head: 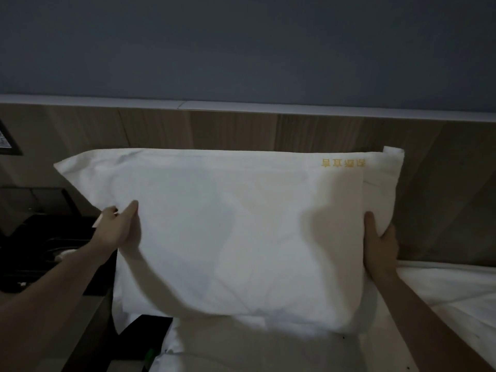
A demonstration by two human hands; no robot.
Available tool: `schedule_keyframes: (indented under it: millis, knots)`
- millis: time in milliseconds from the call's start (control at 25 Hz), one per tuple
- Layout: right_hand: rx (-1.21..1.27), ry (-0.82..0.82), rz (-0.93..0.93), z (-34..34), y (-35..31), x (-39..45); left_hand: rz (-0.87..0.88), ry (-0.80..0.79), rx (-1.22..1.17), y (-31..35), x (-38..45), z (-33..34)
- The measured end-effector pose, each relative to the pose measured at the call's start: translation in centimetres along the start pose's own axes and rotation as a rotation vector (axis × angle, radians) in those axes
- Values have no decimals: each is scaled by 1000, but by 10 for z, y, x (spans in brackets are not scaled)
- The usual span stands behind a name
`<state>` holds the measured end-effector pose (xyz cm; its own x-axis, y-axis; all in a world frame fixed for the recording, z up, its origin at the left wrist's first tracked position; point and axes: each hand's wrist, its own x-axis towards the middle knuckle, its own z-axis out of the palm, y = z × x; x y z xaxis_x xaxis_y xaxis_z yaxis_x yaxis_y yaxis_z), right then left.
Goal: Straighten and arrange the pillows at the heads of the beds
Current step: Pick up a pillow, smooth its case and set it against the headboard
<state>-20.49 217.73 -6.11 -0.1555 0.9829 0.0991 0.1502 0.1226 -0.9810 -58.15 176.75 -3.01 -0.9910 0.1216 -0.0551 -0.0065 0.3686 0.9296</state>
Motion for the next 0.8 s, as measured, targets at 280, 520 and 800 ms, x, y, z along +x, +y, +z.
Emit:
schedule_keyframes:
  millis: [280,520,800]
  knots:
    - [35,56,-82,6,-2,-2,116,202,248,4,-1,-14]
    - [19,7,-69,1,3,-4,179,160,290,12,-18,-7]
    - [-113,-17,-130,-16,69,-115,639,-68,634,-70,-108,6]
